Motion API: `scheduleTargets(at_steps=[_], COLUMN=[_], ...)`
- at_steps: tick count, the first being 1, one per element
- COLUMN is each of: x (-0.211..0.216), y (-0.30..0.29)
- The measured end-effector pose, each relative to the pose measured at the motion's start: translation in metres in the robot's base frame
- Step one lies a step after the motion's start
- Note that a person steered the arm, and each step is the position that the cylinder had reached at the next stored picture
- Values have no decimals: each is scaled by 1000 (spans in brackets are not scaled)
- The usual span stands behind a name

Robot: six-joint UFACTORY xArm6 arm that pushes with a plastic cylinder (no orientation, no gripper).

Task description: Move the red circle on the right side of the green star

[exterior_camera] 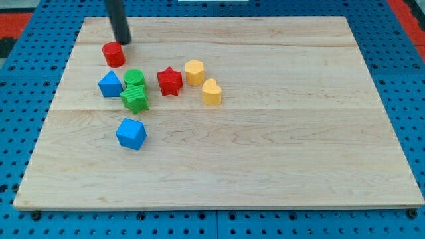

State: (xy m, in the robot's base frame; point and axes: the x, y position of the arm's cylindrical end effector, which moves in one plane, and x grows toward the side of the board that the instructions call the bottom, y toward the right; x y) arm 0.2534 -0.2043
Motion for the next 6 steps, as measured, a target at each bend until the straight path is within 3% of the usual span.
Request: scheduleTargets(at_steps=[1, 2, 4, 6], x=[11, 50, 78, 114], y=[-29, -5, 74, 88])
